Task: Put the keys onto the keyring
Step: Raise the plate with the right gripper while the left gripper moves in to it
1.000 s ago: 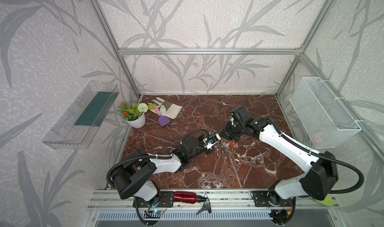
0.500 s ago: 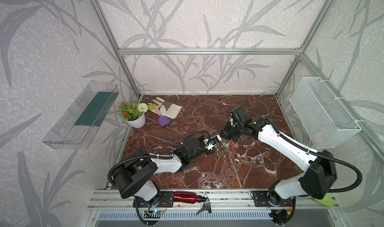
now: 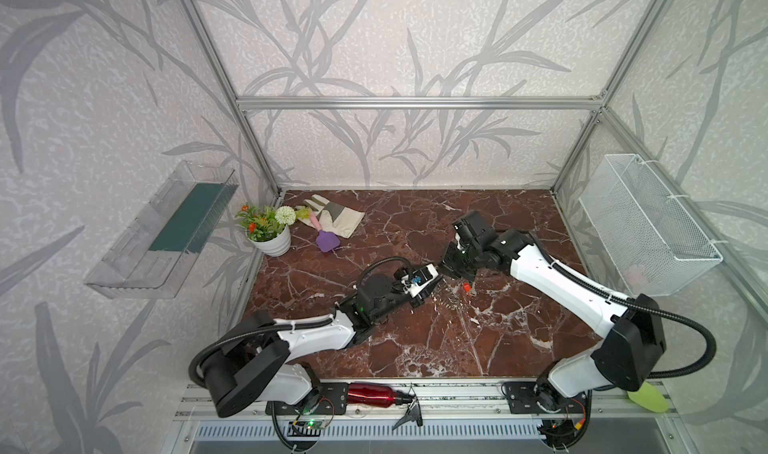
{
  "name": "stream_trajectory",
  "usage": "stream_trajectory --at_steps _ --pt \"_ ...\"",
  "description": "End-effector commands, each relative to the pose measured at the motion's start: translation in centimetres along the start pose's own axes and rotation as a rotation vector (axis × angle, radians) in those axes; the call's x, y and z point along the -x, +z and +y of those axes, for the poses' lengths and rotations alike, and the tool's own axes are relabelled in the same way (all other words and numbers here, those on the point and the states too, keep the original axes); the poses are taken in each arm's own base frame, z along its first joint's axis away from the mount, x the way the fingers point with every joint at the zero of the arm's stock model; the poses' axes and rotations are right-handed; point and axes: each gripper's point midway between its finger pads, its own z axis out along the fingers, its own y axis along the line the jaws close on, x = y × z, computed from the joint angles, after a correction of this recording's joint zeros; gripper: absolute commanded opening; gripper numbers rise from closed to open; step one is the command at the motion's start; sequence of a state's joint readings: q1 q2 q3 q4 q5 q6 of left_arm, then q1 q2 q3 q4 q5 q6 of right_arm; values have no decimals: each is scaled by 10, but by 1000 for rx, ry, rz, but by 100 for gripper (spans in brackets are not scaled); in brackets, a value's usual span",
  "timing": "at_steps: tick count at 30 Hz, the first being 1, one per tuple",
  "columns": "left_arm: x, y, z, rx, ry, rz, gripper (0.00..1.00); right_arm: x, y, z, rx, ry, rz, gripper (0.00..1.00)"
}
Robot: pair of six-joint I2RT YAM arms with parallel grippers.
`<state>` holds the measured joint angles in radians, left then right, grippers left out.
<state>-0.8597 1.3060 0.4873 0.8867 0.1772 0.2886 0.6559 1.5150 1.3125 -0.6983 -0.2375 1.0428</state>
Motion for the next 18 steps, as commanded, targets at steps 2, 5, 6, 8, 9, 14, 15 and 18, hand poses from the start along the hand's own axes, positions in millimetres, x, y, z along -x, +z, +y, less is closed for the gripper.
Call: stream_trajectory --at_steps 2,5,6,8,9,14,15,18 --pt "18 -25 8 35 -179 -15 47 11 -20 19 10 -258 -61 0" --pt "28 -39 16 56 -234 29 45 11 -28 29 31 -417 -64 0" --pt "32 -43 21 69 -248 42 44 9 -31 34 56 -487 -59 0" --pt "43 -54 29 74 -273 56 41 3 -33 45 121 -584 -47 0" --pt "48 -59 33 67 -285 69 39 0 -34 50 154 -625 -43 0" --pt "62 -82 57 7 -343 108 34 -13 -44 69 256 -817 -4 0" --pt "64 -84 61 -13 -356 116 32 -15 -46 71 269 -854 -3 0" --pt "68 -84 63 -122 -380 136 29 -19 -48 75 307 -937 -7 0"
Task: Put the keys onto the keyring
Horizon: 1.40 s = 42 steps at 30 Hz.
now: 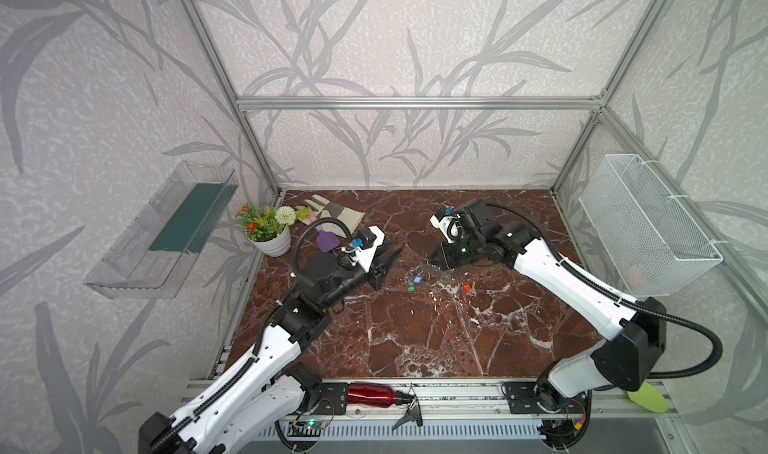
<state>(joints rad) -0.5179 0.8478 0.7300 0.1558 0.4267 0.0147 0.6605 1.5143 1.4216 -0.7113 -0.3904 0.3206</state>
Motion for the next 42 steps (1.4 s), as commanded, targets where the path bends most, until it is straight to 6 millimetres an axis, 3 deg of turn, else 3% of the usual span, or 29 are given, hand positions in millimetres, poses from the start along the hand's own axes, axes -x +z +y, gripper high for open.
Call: stream_trajectory --at_steps 1,6,17,42 --pt "-20 1 -24 -225 -87 149 27 13 -17 31 114 -213 -58 0" --pt "-18 10 -43 -445 -85 187 19 11 -25 50 214 -316 -65 0" --pt "-26 32 -47 -594 -111 193 18 6 -47 75 324 -437 -95 0" --pt "-45 34 -55 -662 -136 236 21 10 -62 78 371 -441 -132 0"
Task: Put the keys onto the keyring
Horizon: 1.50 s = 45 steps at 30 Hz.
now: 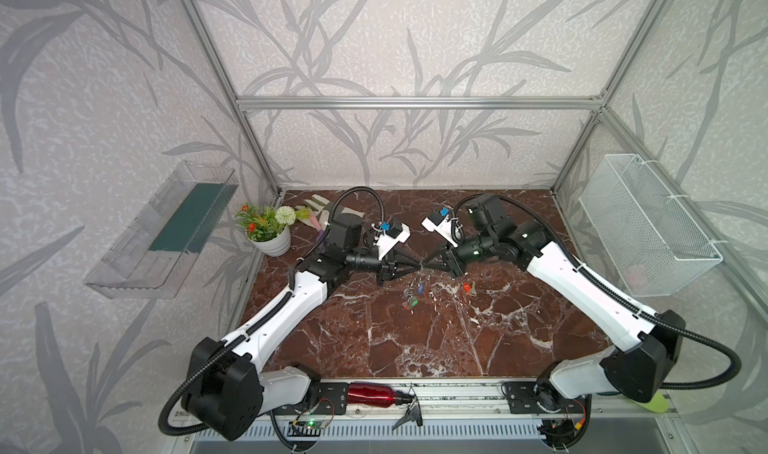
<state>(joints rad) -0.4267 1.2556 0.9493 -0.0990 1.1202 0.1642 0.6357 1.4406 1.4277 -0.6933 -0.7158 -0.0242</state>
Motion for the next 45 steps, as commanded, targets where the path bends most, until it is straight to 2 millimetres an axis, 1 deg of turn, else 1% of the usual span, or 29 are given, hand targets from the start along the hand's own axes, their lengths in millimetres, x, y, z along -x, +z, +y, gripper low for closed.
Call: stream_trajectory --at_steps 1,5,12,14,17,21,25,27,31,34,35,37,38,41,42,45 --pt "11 1 -8 -45 44 -19 21 23 -17 20 42 -78 -82 0" --pt "12 4 -11 -66 44 -25 20 23 -17 22 55 -82 -80 0" --pt "19 2 -17 -90 61 -63 18 19 -15 23 66 -89 -63 0" --pt "20 2 -17 -94 61 -65 17 19 -14 22 67 -90 -62 0" --pt "20 4 -19 -105 54 -62 13 19 -14 24 77 -94 -60 0" --pt "19 6 -23 -119 60 -61 11 19 -13 22 78 -93 -48 0" --pt "19 9 -29 -140 63 -62 7 18 -12 21 77 -96 -42 0" --pt "20 10 -31 -146 62 -68 0 17 -11 20 79 -94 -35 0" --pt "21 12 -30 -114 67 -90 0 18 -12 18 77 -92 -38 0" --pt "29 10 -28 -53 92 -157 0 23 -19 17 64 -85 -75 0" --pt "31 10 -28 -39 102 -183 0 25 -22 17 64 -80 -92 2" --pt "36 7 -24 8 117 -235 0 29 -29 18 64 -72 -127 12" --pt "39 6 -23 26 118 -253 0 30 -32 18 57 -68 -140 16" --pt "42 7 -21 67 128 -298 0 33 -42 18 39 -60 -182 23" --pt "42 8 -20 85 134 -310 0 34 -45 16 23 -49 -204 28" --pt "37 15 -21 113 154 -316 0 38 -59 4 -18 5 -292 34"
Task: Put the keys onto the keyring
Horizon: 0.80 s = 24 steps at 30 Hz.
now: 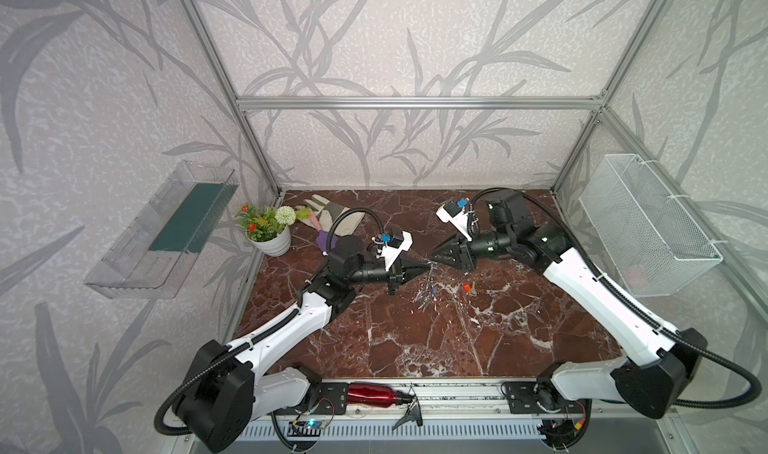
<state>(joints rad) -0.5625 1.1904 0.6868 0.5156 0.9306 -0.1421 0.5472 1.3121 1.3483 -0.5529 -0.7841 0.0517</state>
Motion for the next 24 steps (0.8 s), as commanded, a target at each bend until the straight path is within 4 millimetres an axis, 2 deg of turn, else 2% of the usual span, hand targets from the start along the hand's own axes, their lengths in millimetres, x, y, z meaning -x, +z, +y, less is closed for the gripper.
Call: stream_trajectory --at_steps 1,7,11,18,24 --pt "27 1 -4 57 105 -111 0 20 -19 -7 -48 40 -135 36" --pt "20 6 -4 120 166 -185 0 9 -37 -37 -190 136 -202 39" --pt "12 8 -2 147 219 -212 0 3 -44 -51 -233 182 -227 41" --pt "-4 9 9 221 311 -270 0 -7 -35 -70 -258 244 -221 41" --pt "-27 19 14 212 436 -206 0 -13 -29 -81 -277 279 -203 41"
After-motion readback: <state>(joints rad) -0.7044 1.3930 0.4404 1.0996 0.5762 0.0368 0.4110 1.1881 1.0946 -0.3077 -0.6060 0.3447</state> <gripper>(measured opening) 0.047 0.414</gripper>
